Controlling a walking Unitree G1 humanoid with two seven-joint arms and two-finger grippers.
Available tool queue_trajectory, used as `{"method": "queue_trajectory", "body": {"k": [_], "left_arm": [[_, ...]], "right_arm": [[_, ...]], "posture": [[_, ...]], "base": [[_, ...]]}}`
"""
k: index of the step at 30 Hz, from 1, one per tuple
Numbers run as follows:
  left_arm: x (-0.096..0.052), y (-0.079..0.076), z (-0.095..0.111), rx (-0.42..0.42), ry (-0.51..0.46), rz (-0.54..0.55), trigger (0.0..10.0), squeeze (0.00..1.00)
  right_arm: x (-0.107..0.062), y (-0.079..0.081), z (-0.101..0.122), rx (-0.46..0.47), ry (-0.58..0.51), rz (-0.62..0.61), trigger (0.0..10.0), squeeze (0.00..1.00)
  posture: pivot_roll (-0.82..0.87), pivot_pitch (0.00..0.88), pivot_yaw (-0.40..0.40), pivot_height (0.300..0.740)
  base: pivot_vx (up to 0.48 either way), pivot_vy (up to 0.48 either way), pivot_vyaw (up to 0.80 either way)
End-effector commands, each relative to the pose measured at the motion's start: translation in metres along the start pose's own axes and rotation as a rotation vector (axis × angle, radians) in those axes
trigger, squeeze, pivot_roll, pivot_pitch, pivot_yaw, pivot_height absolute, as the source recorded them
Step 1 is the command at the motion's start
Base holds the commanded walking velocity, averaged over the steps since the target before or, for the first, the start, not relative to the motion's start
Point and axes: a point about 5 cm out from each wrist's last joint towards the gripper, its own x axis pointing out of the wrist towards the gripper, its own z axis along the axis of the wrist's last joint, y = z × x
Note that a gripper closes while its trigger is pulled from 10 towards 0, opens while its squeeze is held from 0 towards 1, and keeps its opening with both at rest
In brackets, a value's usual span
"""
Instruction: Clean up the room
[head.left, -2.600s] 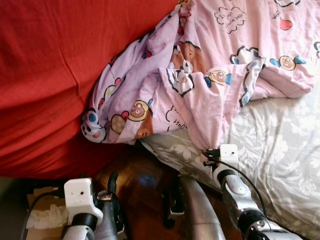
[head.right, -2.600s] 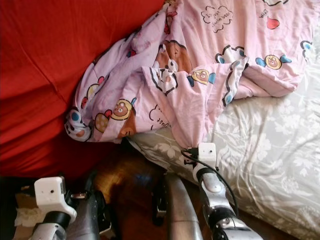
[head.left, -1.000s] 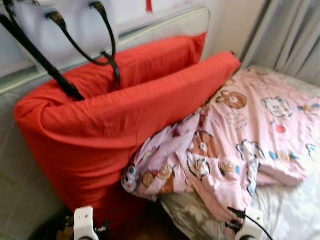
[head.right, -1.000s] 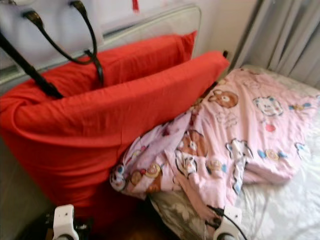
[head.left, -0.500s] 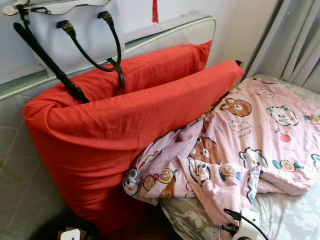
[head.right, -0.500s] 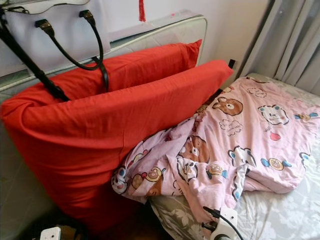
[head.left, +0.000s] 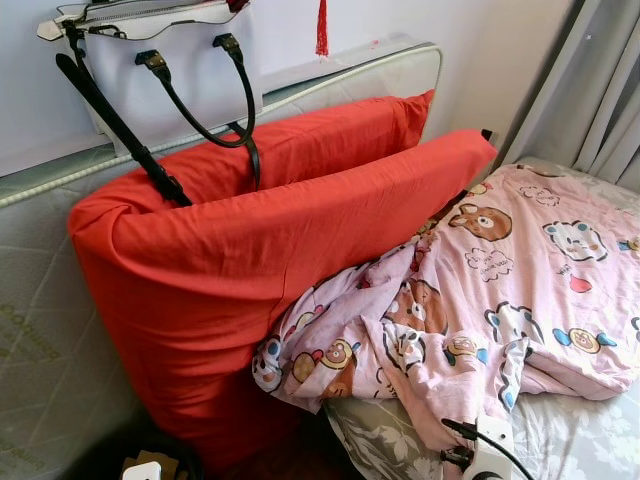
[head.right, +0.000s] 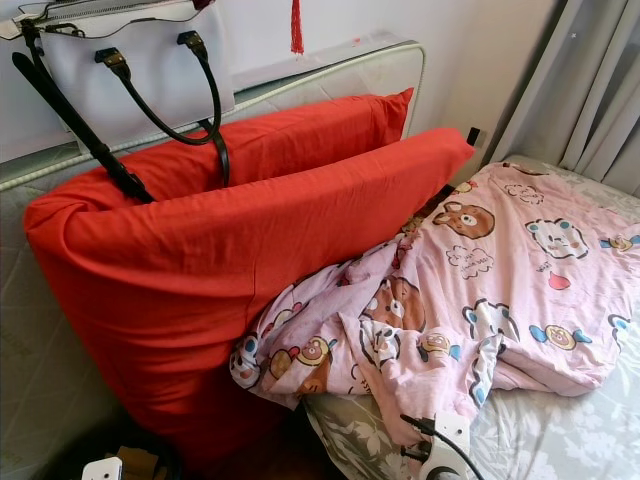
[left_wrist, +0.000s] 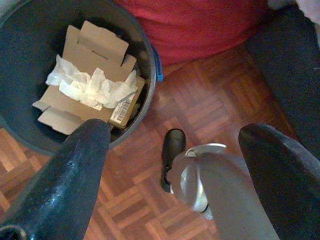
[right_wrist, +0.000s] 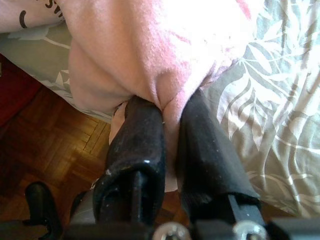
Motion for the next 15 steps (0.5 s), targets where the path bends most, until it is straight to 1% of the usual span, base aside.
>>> {"method": "queue_trajectory", "body": {"k": [1,3,5,7,9,15], "left_arm": [[-0.0001,-0.0016,-0.0017,0.018,0.009,-0.006,10.0,0.0],[0.0001,-0.0016,-0.0007,0.021,0.004,-0.008,10.0,0.0],[0.0001,-0.0014,-0.0004,0.025,0.002,-0.011,10.0,0.0],[0.0,-0.0015,-0.0006,0.028,0.003,-0.013,10.0,0.0],[0.0001,-0.0018,-0.0003,0.032,0.003,-0.016,10.0,0.0],[0.0002,-0.0021,0.0003,0.041,0.0,-0.023,10.0,0.0]], "right_arm": [[0.001,-0.0011,0.0047,-0.017,-0.009,-0.008,10.0,0.0],[0.0014,-0.002,0.0083,-0.024,-0.026,-0.022,10.0,0.0],[0.0014,-0.0046,0.0093,-0.033,-0.029,-0.037,10.0,0.0],[0.0012,-0.006,0.0095,-0.048,-0.035,-0.04,10.0,0.0],[0.0009,-0.008,0.0079,-0.04,-0.028,-0.049,10.0,0.0],[0.0009,-0.0075,0.0077,-0.055,-0.026,-0.047,10.0,0.0]], "posture": [[0.0,0.0,-0.049,0.74],[-0.01,0.0,-0.041,0.74],[-0.01,0.0,-0.039,0.74],[-0.02,0.0,-0.036,0.74],[-0.02,0.0,-0.034,0.74],[-0.01,0.0,-0.032,0.74]], "base": [[0.0,0.0,0.0],[0.0,0.0,0.0],[-0.27,0.0,0.0],[0.0,0.0,0.0],[0.0,0.0,0.0],[0.0,0.0,0.0]]}}
